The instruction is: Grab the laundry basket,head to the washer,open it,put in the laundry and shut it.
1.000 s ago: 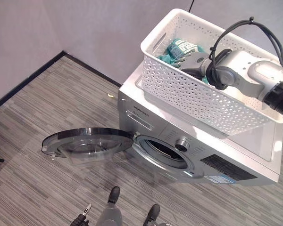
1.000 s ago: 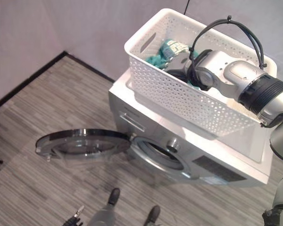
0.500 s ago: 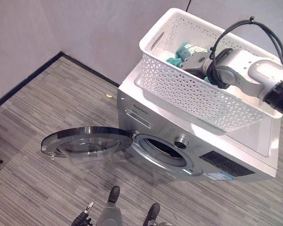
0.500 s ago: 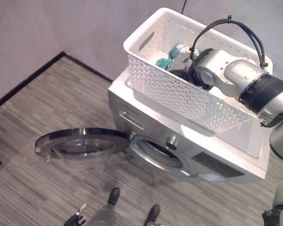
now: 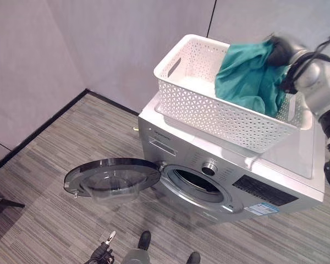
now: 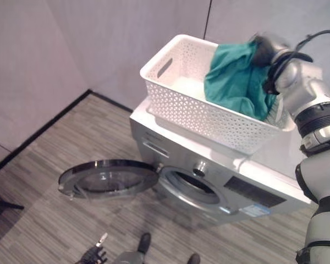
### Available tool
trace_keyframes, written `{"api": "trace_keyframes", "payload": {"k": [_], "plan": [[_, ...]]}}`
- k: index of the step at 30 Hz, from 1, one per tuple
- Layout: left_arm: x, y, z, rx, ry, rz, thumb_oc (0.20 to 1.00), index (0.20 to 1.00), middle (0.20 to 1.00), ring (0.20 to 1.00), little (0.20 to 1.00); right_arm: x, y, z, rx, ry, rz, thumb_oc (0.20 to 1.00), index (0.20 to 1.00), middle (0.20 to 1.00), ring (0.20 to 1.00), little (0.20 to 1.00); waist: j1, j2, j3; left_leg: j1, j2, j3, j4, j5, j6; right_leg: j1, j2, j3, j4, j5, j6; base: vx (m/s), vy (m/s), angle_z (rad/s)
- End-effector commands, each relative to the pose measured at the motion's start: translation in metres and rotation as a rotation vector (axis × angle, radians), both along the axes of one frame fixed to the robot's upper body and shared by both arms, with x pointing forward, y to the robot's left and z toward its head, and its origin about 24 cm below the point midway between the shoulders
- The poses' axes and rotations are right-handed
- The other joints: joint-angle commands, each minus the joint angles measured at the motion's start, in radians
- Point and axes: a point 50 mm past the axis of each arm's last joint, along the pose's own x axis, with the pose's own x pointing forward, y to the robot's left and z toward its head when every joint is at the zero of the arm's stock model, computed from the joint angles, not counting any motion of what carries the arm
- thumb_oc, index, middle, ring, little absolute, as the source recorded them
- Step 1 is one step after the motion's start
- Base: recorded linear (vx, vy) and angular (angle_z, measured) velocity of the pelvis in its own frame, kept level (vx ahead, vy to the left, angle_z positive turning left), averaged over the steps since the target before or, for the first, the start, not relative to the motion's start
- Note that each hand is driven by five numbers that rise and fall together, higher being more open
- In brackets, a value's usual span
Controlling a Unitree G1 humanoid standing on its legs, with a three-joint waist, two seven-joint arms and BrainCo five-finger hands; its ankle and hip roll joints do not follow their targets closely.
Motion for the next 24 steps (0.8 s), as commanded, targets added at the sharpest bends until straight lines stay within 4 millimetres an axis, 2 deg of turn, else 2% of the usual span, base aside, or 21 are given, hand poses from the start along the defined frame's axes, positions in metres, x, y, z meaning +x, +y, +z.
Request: {"api": "trace_keyframes", "payload": {"k": [1, 4, 6, 10, 15, 17, 18, 20, 24], "plan": [[0.016, -0.001, 0.006, 0.098, -0.044, -0.165, 1.000, 1.000, 1.000, 1.000, 1.000, -0.006, 0.017, 0.050, 0.369, -0.296, 0.104, 0.200, 0.200, 0.200, 0.200, 0.200, 0.014, -0.057, -0.057, 0.005, -0.018, 0.012, -0.042, 0.014, 0.004, 0.064, -0.091, -0.016, -0.002, 0.051, 0.075, -0.03, -0.024, 0.04], [0.033, -0.011, 0.017, 0.088, -0.156, -0.254, 1.000, 1.000, 1.000, 1.000, 1.000, -0.004, 0.033, 0.066, 0.541, -0.355, 0.201, 0.200, 0.200, 0.200, 0.200, 0.200, 0.013, -0.050, -0.076, 0.017, -0.015, 0.010, -0.042, 0.015, 0.003, 0.075, -0.086, -0.017, -0.002, 0.045, 0.070, -0.04, -0.027, 0.04], [0.052, -0.015, 0.038, 0.071, -0.307, -0.308, 1.000, 1.000, 1.000, 1.000, 1.000, -0.008, 0.044, 0.082, 0.641, -0.412, 0.266, 0.200, 0.200, 0.200, 0.200, 0.200, 0.017, -0.042, -0.085, 0.031, -0.012, 0.012, -0.042, 0.012, 0.002, 0.087, -0.080, -0.014, -0.002, 0.039, 0.068, -0.03, -0.023, 0.06], [0.064, -0.014, 0.071, 0.026, -0.473, -0.367, 1.000, 1.000, 1.000, 1.000, 1.000, -0.015, 0.050, 0.107, 0.764, -0.473, 0.342, 0.200, 0.200, 0.200, 0.200, 0.200, 0.018, -0.034, -0.108, 0.045, -0.008, 0.012, -0.042, 0.012, -0.001, 0.098, -0.076, -0.013, -0.002, 0.034, 0.070, -0.02, -0.013, 0.02], [0.083, -0.014, 0.124, -0.034, -0.703, -0.452, 1.000, 1.000, 1.000, 1.000, 1.000, -0.030, 0.068, 0.140, 0.850, -0.567, 0.480, 0.200, 0.200, 0.200, 0.200, 0.200, 0.020, -0.030, -0.133, 0.056, 0.000, 0.004, -0.042, 0.013, -0.008, 0.112, -0.066, -0.018, -0.002, 0.022, 0.066, -0.02, -0.027, 0.01], [0.087, -0.010, 0.140, -0.027, -0.769, -0.467, 1.000, 1.000, 1.000, 1.000, 1.000, -0.034, 0.073, 0.148, 0.853, -0.583, 0.508, 0.200, 0.200, 0.200, 0.200, 0.200, 0.020, -0.031, -0.140, 0.061, 0.002, 0.002, -0.042, 0.013, -0.011, 0.117, -0.062, -0.019, -0.002, 0.019, 0.064, 0.00, -0.018, 0.00], [0.087, -0.010, 0.141, -0.027, -0.769, -0.466, 1.000, 1.000, 1.000, 1.000, 1.000, -0.034, 0.073, 0.149, 0.853, -0.584, 0.509, 0.200, 0.200, 0.200, 0.200, 0.200, 0.017, -0.031, -0.141, 0.056, 0.000, 0.000, -0.042, 0.020, -0.009, 0.114, -0.064, -0.021, -0.002, 0.023, 0.064, -0.02, -0.023, 0.04], [0.104, -0.006, 0.181, 0.002, -0.940, -0.499, 1.000, 1.000, 1.000, 1.000, 1.000, -0.042, 0.086, 0.163, 0.866, -0.625, 0.573, 0.200, 0.200, 0.200, 0.200, 0.200, 0.018, -0.031, -0.152, 0.066, 0.006, -0.002, -0.042, 0.015, -0.017, 0.124, -0.057, -0.021, -0.002, 0.013, 0.060, -0.02, -0.024, 0.04], [0.126, -0.006, 0.228, 0.057, -1.138, -0.528, 1.000, 1.000, 1.000, 1.000, 1.000, -0.045, 0.098, 0.168, 0.903, -0.632, 0.639, 0.200, 0.200, 0.200, 0.200, 0.200, 0.014, -0.032, -0.166, 0.066, 0.009, -0.008, -0.042, 0.018, -0.024, 0.129, -0.054, -0.026, -0.002, 0.009, 0.058, 0.00, -0.015, 0.06]]}}
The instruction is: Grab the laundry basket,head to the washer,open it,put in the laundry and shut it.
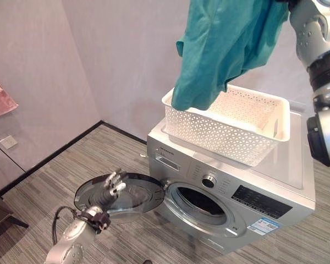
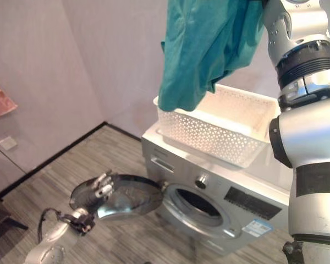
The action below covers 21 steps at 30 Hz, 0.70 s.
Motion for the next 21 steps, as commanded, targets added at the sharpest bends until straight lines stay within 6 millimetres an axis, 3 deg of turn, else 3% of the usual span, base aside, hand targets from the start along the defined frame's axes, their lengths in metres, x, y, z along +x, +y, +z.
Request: {"api": "trace_keyframes", "payload": {"k": [1, 6, 8, 9, 11, 14, 16, 21], "plan": [[0.023, 0.001, 0.055, 0.007, -0.274, -0.033, 1.000, 1.000, 1.000, 1.000, 1.000, -0.030, 0.024, 0.050, 0.006, -0.203, 0.079, 0.200, 0.200, 0.200, 0.200, 0.200, -0.008, -0.061, -0.067, -0.035, 0.007, 0.018, 0.001, 0.000, -0.027, 0.032, -0.053, -0.006, 0.004, 0.024, 0.048, -0.01, -0.007, 0.12], [0.056, -0.022, 0.097, 0.001, -0.464, -0.071, 1.000, 1.000, 1.000, 1.000, 1.000, -0.027, 0.067, 0.042, -0.072, -0.197, 0.203, 0.200, 0.200, 0.200, 0.200, 0.200, -0.037, -0.064, -0.080, -0.034, 0.009, 0.024, 0.001, 0.004, -0.031, 0.032, -0.048, 0.001, 0.004, 0.026, 0.040, 0.00, -0.003, 0.03], [0.063, -0.035, 0.116, -0.026, -0.538, -0.103, 1.000, 1.000, 1.000, 1.000, 1.000, -0.027, 0.083, 0.035, -0.140, -0.197, 0.231, 0.200, 0.200, 0.200, 0.200, 0.200, -0.052, -0.062, -0.079, -0.028, 0.013, 0.031, 0.001, -0.002, -0.034, 0.034, -0.044, 0.009, 0.004, 0.024, 0.035, 0.00, 0.000, 0.00], [0.063, -0.036, 0.117, -0.027, -0.539, -0.104, 1.000, 1.000, 1.000, 1.000, 1.000, -0.027, 0.082, 0.035, -0.140, -0.198, 0.228, 0.200, 0.200, 0.200, 0.200, 0.200, -0.052, -0.062, -0.079, -0.032, 0.011, 0.030, 0.001, 0.004, -0.032, 0.030, -0.045, 0.007, 0.004, 0.029, 0.036, -0.01, 0.000, -0.03], [0.066, -0.047, 0.139, -0.036, -0.631, -0.136, 1.000, 1.000, 1.000, 1.000, 1.000, -0.029, 0.104, 0.024, -0.257, -0.204, 0.257, 0.200, 0.200, 0.200, 0.200, 0.200, -0.077, -0.059, -0.077, -0.027, 0.016, 0.044, 0.001, 0.001, -0.030, 0.025, -0.043, 0.022, 0.004, 0.034, 0.033, -0.02, 0.002, -0.05], [0.065, -0.056, 0.148, -0.063, -0.666, -0.166, 1.000, 1.000, 1.000, 1.000, 1.000, -0.029, 0.117, 0.013, -0.309, -0.204, 0.291, 0.200, 0.200, 0.200, 0.200, 0.200, -0.091, -0.055, -0.074, -0.021, 0.019, 0.057, 0.001, -0.004, -0.028, 0.022, -0.041, 0.037, 0.004, 0.036, 0.031, -0.01, 0.002, -0.19], [0.065, -0.069, 0.158, -0.099, -0.691, -0.212, 1.000, 1.000, 1.000, 1.000, 1.000, -0.032, 0.137, -0.006, -0.389, -0.199, 0.370, 0.200, 0.200, 0.200, 0.200, 0.200, -0.110, -0.049, -0.068, -0.009, 0.023, 0.073, 0.001, -0.008, -0.024, 0.021, -0.040, 0.054, 0.004, 0.039, 0.029, -0.01, 0.011, -0.24], [0.068, -0.085, 0.171, -0.139, -0.727, -0.252, 1.000, 1.000, 1.000, 1.000, 1.000, -0.041, 0.147, -0.024, -0.485, -0.219, 0.429, 0.200, 0.200, 0.200, 0.200, 0.200, -0.134, -0.042, -0.060, 0.001, 0.026, 0.085, 0.001, -0.012, -0.021, 0.022, -0.038, 0.069, 0.004, 0.040, 0.028, 0.00, 0.009, -0.07]]}}
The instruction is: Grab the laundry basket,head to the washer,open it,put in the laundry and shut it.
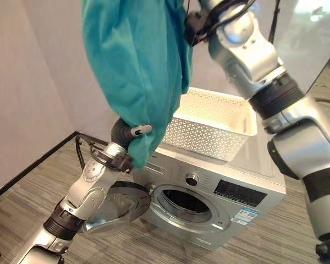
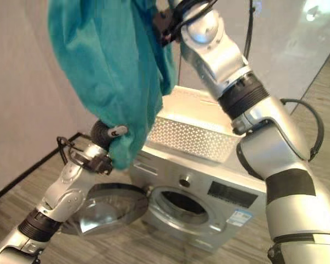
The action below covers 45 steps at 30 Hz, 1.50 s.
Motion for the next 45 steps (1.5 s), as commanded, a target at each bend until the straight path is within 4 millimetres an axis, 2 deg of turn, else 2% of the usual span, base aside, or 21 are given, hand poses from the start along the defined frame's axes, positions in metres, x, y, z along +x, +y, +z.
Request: {"api": "trace_keyframes", "payload": {"k": [1, 6, 7, 12, 16, 18, 21, 23, 27, 29, 30, 31, 32, 40, 43, 44, 45], "plan": [[0.005, -0.004, 0.033, -0.104, -0.126, -0.011, 1.000, 1.000, 1.000, 1.000, 1.000, -0.013, -0.009, 0.034, -0.038, -0.143, -0.044, 0.200, 0.200, 0.200, 0.200, 0.200, 0.012, -0.021, -0.028, -0.017, 0.022, 0.041, 0.002, -0.011, -0.024, 0.028, -0.040, 0.024, -0.001, 0.035, 0.032, -0.01, 0.004, -0.04], [0.001, -0.014, 0.042, -0.175, -0.142, -0.071, 1.000, 1.000, 1.000, 1.000, 1.000, -0.008, -0.017, 0.026, -0.044, -0.132, -0.074, 0.200, 0.200, 0.200, 0.200, 0.200, 0.012, -0.021, -0.022, -0.014, 0.020, 0.045, 0.002, -0.014, -0.021, 0.028, -0.042, 0.029, -0.001, 0.037, 0.033, 0.00, 0.003, -0.01], [-0.001, -0.017, 0.047, -0.192, -0.163, -0.076, 1.000, 1.000, 1.000, 1.000, 1.000, -0.004, -0.019, 0.017, -0.025, -0.095, -0.061, 0.200, 0.200, 0.200, 0.200, 0.200, 0.010, -0.019, -0.018, -0.012, 0.020, 0.048, 0.002, -0.014, -0.020, 0.027, -0.043, 0.034, -0.001, 0.038, 0.033, -0.03, 0.014, -0.06], [0.000, -0.021, 0.055, -0.231, -0.184, -0.077, 1.000, 1.000, 1.000, 1.000, 1.000, -0.007, -0.009, -0.007, -0.048, -0.022, 0.048, 0.200, 0.200, 0.200, 0.200, 0.200, 0.002, -0.017, -0.012, -0.010, 0.021, 0.056, 0.002, -0.014, -0.020, 0.027, -0.043, 0.038, -0.001, 0.037, 0.031, -0.01, 0.003, -0.08], [-0.001, -0.027, 0.072, -0.283, -0.240, -0.075, 1.000, 1.000, 1.000, 1.000, 1.000, -0.014, -0.005, -0.029, -0.055, 0.056, 0.173, 0.200, 0.200, 0.200, 0.200, 0.200, -0.010, -0.017, -0.001, -0.006, 0.021, 0.063, 0.002, -0.015, -0.020, 0.022, -0.043, 0.043, -0.001, 0.041, 0.030, 0.00, 0.000, 0.00], [-0.002, -0.027, 0.074, -0.289, -0.249, -0.066, 1.000, 1.000, 1.000, 1.000, 1.000, -0.018, -0.004, -0.032, -0.078, 0.057, 0.195, 0.200, 0.200, 0.200, 0.200, 0.200, -0.010, -0.017, 0.000, -0.005, 0.021, 0.065, 0.002, -0.016, -0.020, 0.022, -0.043, 0.045, -0.001, 0.041, 0.030, 0.00, 0.000, 0.00], [0.001, -0.028, 0.081, -0.328, -0.263, -0.050, 1.000, 1.000, 1.000, 1.000, 1.000, -0.029, -0.011, -0.041, -0.189, 0.031, 0.221, 0.200, 0.200, 0.200, 0.200, 0.200, -0.016, -0.017, 0.005, -0.001, 0.023, 0.068, 0.002, -0.016, -0.019, 0.021, -0.043, 0.048, -0.001, 0.042, 0.031, 0.00, 0.000, 0.00], [0.002, -0.030, 0.082, -0.350, -0.255, -0.061, 1.000, 1.000, 1.000, 1.000, 1.000, -0.032, -0.017, -0.043, -0.265, -0.015, 0.175, 0.200, 0.200, 0.200, 0.200, 0.200, -0.017, -0.016, 0.008, -0.002, 0.022, 0.067, 0.002, -0.016, -0.019, 0.022, -0.043, 0.048, -0.001, 0.042, 0.031, 0.00, 0.000, 0.00], [0.001, -0.032, 0.084, -0.374, -0.254, -0.083, 1.000, 1.000, 1.000, 1.000, 1.000, -0.031, -0.030, -0.050, -0.343, -0.031, 0.112, 0.200, 0.200, 0.200, 0.200, 0.200, -0.017, -0.015, 0.012, 0.000, 0.022, 0.067, 0.002, -0.018, -0.018, 0.023, -0.042, 0.051, -0.001, 0.041, 0.032, 0.00, 0.000, 0.00], [0.003, -0.034, 0.080, -0.380, -0.237, -0.090, 1.000, 1.000, 1.000, 1.000, 1.000, -0.031, -0.035, -0.061, -0.399, -0.004, 0.118, 0.200, 0.200, 0.200, 0.200, 0.200, -0.014, -0.014, 0.016, 0.001, 0.023, 0.065, 0.002, -0.018, -0.017, 0.025, -0.041, 0.048, -0.001, 0.039, 0.031, 0.00, 0.000, 0.00], [0.003, -0.036, 0.080, -0.385, -0.235, -0.100, 0.620, 0.620, 0.620, 0.620, 0.620, -0.034, -0.033, -0.065, -0.424, 0.006, 0.149, 0.200, 0.200, 0.200, 0.200, 0.200, -0.014, -0.014, 0.017, 0.002, 0.023, 0.064, 0.002, -0.017, -0.017, 0.024, -0.041, 0.048, -0.001, 0.039, 0.031, 0.00, 0.000, 0.00], [0.003, -0.038, 0.080, -0.389, -0.232, -0.114, 0.200, 0.200, 0.200, 0.200, 0.200, -0.035, -0.032, -0.069, -0.465, 0.027, 0.172, 0.918, 0.918, 0.918, 0.918, 0.918, -0.014, -0.016, 0.018, 0.000, 0.023, 0.063, 0.002, -0.017, -0.017, 0.024, -0.040, 0.048, -0.001, 0.037, 0.031, 0.00, 0.000, 0.00], [0.003, -0.039, 0.077, -0.389, -0.224, -0.125, 0.200, 0.200, 0.200, 0.200, 0.200, -0.036, -0.035, -0.071, -0.498, 0.031, 0.164, 1.000, 1.000, 1.000, 1.000, 1.000, -0.016, -0.018, 0.017, 0.001, 0.023, 0.063, 0.002, -0.017, -0.018, 0.024, -0.039, 0.047, -0.001, 0.036, 0.031, 0.00, 0.000, 0.00], [0.004, -0.028, 0.074, -0.349, -0.259, -0.072, 0.200, 0.200, 0.200, 0.200, 0.200, -0.038, -0.067, -0.064, -0.493, 0.013, 0.087, 1.000, 1.000, 1.000, 1.000, 1.000, -0.019, -0.010, 0.015, 0.010, 0.023, 0.062, 0.002, -0.021, -0.017, 0.029, -0.036, 0.046, -0.001, 0.034, 0.032, 0.00, 0.000, 0.00], [0.004, -0.015, 0.073, -0.312, -0.295, -0.017, 0.200, 0.200, 0.200, 0.200, 0.200, -0.046, -0.092, -0.058, -0.490, -0.019, 0.025, 1.000, 1.000, 1.000, 1.000, 1.000, -0.026, -0.004, 0.009, 0.014, 0.025, 0.064, 0.002, -0.026, -0.018, 0.031, -0.035, 0.048, -0.001, 0.031, 0.033, 0.00, 0.000, 0.00], [0.003, -0.001, 0.074, -0.276, -0.329, 0.044, 0.200, 0.200, 0.200, 0.200, 0.200, -0.051, -0.112, -0.047, -0.442, -0.076, -0.057, 1.000, 1.000, 1.000, 1.000, 1.000, -0.031, 0.004, 0.007, 0.015, 0.026, 0.066, 0.002, -0.027, -0.019, 0.031, -0.034, 0.051, -0.001, 0.029, 0.034, 0.00, 0.000, 0.00], [0.003, -0.002, 0.073, -0.273, -0.328, 0.042, 0.200, 0.200, 0.200, 0.200, 0.200, -0.052, -0.113, -0.047, -0.438, -0.075, -0.059, 1.000, 1.000, 1.000, 1.000, 1.000, -0.030, 0.000, 0.006, 0.015, 0.026, 0.066, 0.002, -0.027, -0.019, 0.032, -0.033, 0.051, -0.001, 0.029, 0.034, 0.00, -0.008, -0.04]]}}
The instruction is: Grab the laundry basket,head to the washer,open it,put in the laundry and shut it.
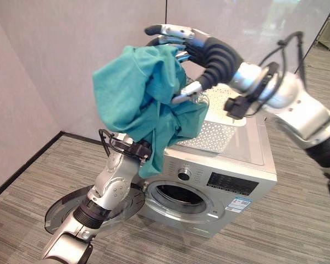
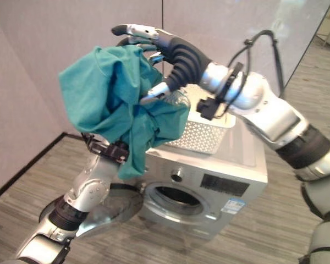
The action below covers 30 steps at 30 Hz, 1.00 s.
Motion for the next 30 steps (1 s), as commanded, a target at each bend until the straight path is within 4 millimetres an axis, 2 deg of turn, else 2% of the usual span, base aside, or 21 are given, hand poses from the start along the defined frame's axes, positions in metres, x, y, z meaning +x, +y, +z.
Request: {"api": "trace_keyframes", "payload": {"k": [1, 2, 4, 7, 8, 9, 12, 14, 15, 16, 17, 18, 19, 22, 23, 24, 25, 26, 28, 30], "plan": [[-0.009, 0.028, 0.038, 0.025, -0.255, 0.103, 0.200, 0.200, 0.200, 0.200, 0.200, 0.003, -0.040, 0.014, 0.081, -0.080, -0.163, 1.000, 1.000, 1.000, 1.000, 1.000, 0.011, -0.017, -0.064, -0.015, 0.025, 0.036, 0.003, -0.017, -0.030, 0.019, -0.032, 0.022, -0.001, 0.026, 0.031, 0.00, -0.002, -0.05], [-0.009, 0.028, 0.038, 0.026, -0.254, 0.102, 0.200, 0.200, 0.200, 0.200, 0.200, 0.003, -0.041, 0.013, 0.083, -0.080, -0.164, 1.000, 1.000, 1.000, 1.000, 1.000, 0.012, -0.018, -0.065, -0.015, 0.025, 0.036, 0.003, -0.017, -0.030, 0.019, -0.032, 0.022, -0.001, 0.026, 0.031, 0.01, -0.008, -0.14], [-0.016, 0.051, 0.032, 0.064, -0.260, 0.176, 0.200, 0.200, 0.200, 0.200, 0.200, -0.011, -0.080, 0.027, 0.182, -0.214, -0.311, 1.000, 1.000, 1.000, 1.000, 1.000, -0.002, -0.003, -0.067, -0.013, 0.026, 0.040, 0.003, -0.022, -0.030, 0.016, -0.032, 0.028, -0.001, 0.026, 0.033, 0.01, -0.009, -0.14], [-0.031, 0.077, 0.019, 0.130, -0.255, 0.241, 0.200, 0.200, 0.200, 0.200, 0.200, -0.038, -0.122, 0.041, 0.217, -0.435, -0.517, 1.000, 1.000, 1.000, 1.000, 1.000, -0.021, 0.017, -0.066, -0.013, 0.030, 0.047, 0.003, -0.026, -0.030, 0.011, -0.029, 0.036, -0.001, 0.024, 0.034, 0.00, 0.000, 0.00], [-0.038, 0.082, 0.015, 0.155, -0.257, 0.250, 0.200, 0.200, 0.200, 0.200, 0.200, -0.047, -0.135, 0.042, 0.215, -0.485, -0.577, 1.000, 1.000, 1.000, 1.000, 1.000, -0.025, 0.017, -0.067, -0.014, 0.031, 0.048, 0.003, -0.027, -0.031, 0.009, -0.028, 0.037, -0.001, 0.023, 0.034, 0.00, 0.000, 0.00], [-0.046, 0.085, 0.009, 0.202, -0.253, 0.245, 0.200, 0.200, 0.200, 0.200, 0.200, -0.058, -0.159, 0.036, 0.232, -0.523, -0.699, 1.000, 1.000, 1.000, 1.000, 1.000, -0.028, 0.015, -0.068, -0.015, 0.034, 0.047, 0.003, -0.029, -0.032, 0.008, -0.026, 0.039, -0.001, 0.022, 0.033, 0.01, -0.016, -0.04], [-0.062, 0.093, -0.008, 0.212, -0.199, 0.232, 0.200, 0.200, 0.200, 0.200, 0.200, -0.080, -0.215, 0.012, 0.295, -0.522, -0.960, 1.000, 1.000, 1.000, 1.000, 1.000, -0.049, 0.018, -0.062, -0.025, 0.032, 0.047, 0.003, -0.029, -0.031, -0.003, -0.025, 0.046, -0.001, 0.024, 0.034, 0.01, -0.013, -0.02], [-0.068, 0.091, -0.034, 0.186, -0.077, 0.182, 0.200, 0.200, 0.200, 0.200, 0.200, -0.098, -0.254, -0.019, 0.379, -0.471, -1.153, 1.000, 1.000, 1.000, 1.000, 1.000, -0.046, 0.015, -0.054, -0.025, 0.034, 0.047, 0.003, -0.038, -0.029, -0.004, -0.024, 0.046, -0.001, 0.018, 0.034, 0.00, 0.000, 0.00], [-0.068, 0.089, -0.034, 0.187, -0.076, 0.172, 0.200, 0.200, 0.200, 0.200, 0.200, -0.101, -0.255, -0.020, 0.377, -0.471, -1.161, 1.000, 1.000, 1.000, 1.000, 1.000, -0.039, 0.012, -0.057, -0.029, 0.032, 0.046, 0.003, -0.031, -0.028, -0.008, -0.025, 0.045, -0.001, 0.023, 0.034, -0.01, -0.019, -0.05], [-0.074, 0.092, -0.053, 0.196, 0.021, 0.142, 0.200, 0.200, 0.200, 0.200, 0.200, -0.107, -0.285, -0.048, 0.384, -0.375, -1.336, 1.000, 1.000, 1.000, 1.000, 1.000, -0.037, 0.013, -0.040, -0.036, 0.031, 0.043, 0.003, -0.028, -0.024, -0.013, -0.023, 0.042, -0.001, 0.025, 0.032, -0.02, -0.008, -0.04], [-0.075, 0.092, -0.053, 0.197, 0.024, 0.136, 0.200, 0.200, 0.200, 0.200, 0.200, -0.108, -0.286, -0.049, 0.382, -0.373, -1.340, 1.000, 1.000, 1.000, 1.000, 1.000, -0.035, 0.011, -0.044, -0.036, 0.031, 0.043, 0.003, -0.028, -0.024, -0.013, -0.023, 0.042, -0.001, 0.025, 0.032, -0.03, -0.015, -0.03], [-0.086, 0.100, -0.071, 0.228, 0.124, 0.115, 0.200, 0.200, 0.200, 0.200, 0.200, -0.122, -0.314, -0.077, 0.218, -0.263, -1.549, 1.000, 1.000, 1.000, 1.000, 1.000, -0.031, 0.015, -0.020, -0.039, 0.030, 0.038, 0.003, -0.024, -0.017, -0.017, -0.020, 0.040, 0.016, 0.024, 0.029, -0.04, -0.009, -0.03], [-0.091, 0.103, -0.079, 0.235, 0.172, 0.102, 0.200, 0.200, 0.200, 0.200, 0.200, -0.131, -0.327, -0.095, 0.181, -0.203, -1.639, 1.000, 1.000, 1.000, 1.000, 1.000, -0.027, 0.018, -0.002, -0.037, 0.033, 0.037, 0.003, -0.029, -0.013, -0.024, -0.020, 0.041, 0.034, 0.018, 0.028, -0.10, -0.004, 0.01], [-0.102, 0.104, -0.093, 0.266, 0.258, 0.048, 0.200, 0.200, 0.200, 0.200, 0.200, -0.137, -0.345, -0.143, 0.160, -0.029, -1.774, 1.000, 1.000, 1.000, 1.000, 1.000, -0.014, 0.026, 0.043, -0.050, 0.030, 0.037, 0.003, -0.017, -0.001, -0.054, -0.024, 0.037, 0.053, 0.023, 0.028, -0.10, -0.001, 0.00], [-0.102, 0.105, -0.093, 0.268, 0.259, 0.049, 0.200, 0.200, 0.200, 0.200, 0.200, -0.136, -0.344, -0.144, 0.162, -0.028, -1.772, 1.000, 1.000, 1.000, 1.000, 1.000, -0.015, 0.023, 0.043, -0.050, 0.030, 0.038, 0.003, -0.017, -0.001, -0.054, -0.024, 0.038, 0.054, 0.023, 0.028, -0.06, 0.001, 0.00], [-0.108, 0.110, -0.104, 0.272, 0.326, 0.048, 0.200, 0.200, 0.200, 0.200, 0.200, -0.145, -0.346, -0.192, 0.206, 0.150, -1.819, 1.000, 1.000, 1.000, 1.000, 1.000, -0.010, 0.028, 0.071, -0.051, 0.030, 0.045, 0.003, -0.015, 0.005, -0.063, -0.024, 0.036, 0.053, 0.025, 0.030, -0.08, 0.009, 0.00], [-0.111, 0.110, -0.108, 0.268, 0.352, 0.043, 0.200, 0.200, 0.200, 0.200, 0.200, -0.147, -0.340, -0.220, 0.258, 0.241, -1.826, 1.000, 1.000, 1.000, 1.000, 1.000, -0.006, 0.032, 0.099, -0.052, 0.029, 0.049, 0.003, -0.012, 0.010, -0.071, -0.024, 0.038, 0.058, 0.024, 0.031, -0.18, 0.025, 0.01], [-0.114, 0.112, -0.111, 0.275, 0.372, 0.056, 0.200, 0.200, 0.200, 0.200, 0.200, -0.132, -0.315, -0.239, 0.264, 0.307, -1.728, 1.000, 1.000, 1.000, 1.000, 1.000, -0.008, 0.037, 0.136, -0.060, 0.029, 0.059, 0.003, -0.004, 0.014, -0.094, -0.024, 0.050, 0.070, 0.022, 0.030, -0.24, 0.030, -0.01], [-0.114, 0.115, -0.114, 0.295, 0.395, 0.055, 0.200, 0.200, 0.200, 0.200, 0.200, -0.144, -0.309, -0.276, 0.364, 0.474, -1.719, 1.000, 1.000, 1.000, 1.000, 1.000, -0.008, 0.035, 0.194, -0.084, 0.028, 0.069, 0.009, 0.010, 0.018, -0.140, -0.026, 0.068, 0.099, 0.017, 0.025, -0.23, 0.017, -0.14], [-0.119, 0.113, -0.126, 0.293, 0.456, 0.038, 0.200, 0.200, 0.200, 0.200, 0.200, -0.139, -0.285, -0.312, 0.379, 0.654, -1.627, 1.000, 1.000, 1.000, 1.000, 1.000, -0.001, 0.027, 0.254, -0.129, 0.030, 0.075, 0.052, 0.007, 0.019, -0.187, -0.032, 0.076, 0.141, 0.012, 0.016, -0.23, -0.011, -0.31]]}}
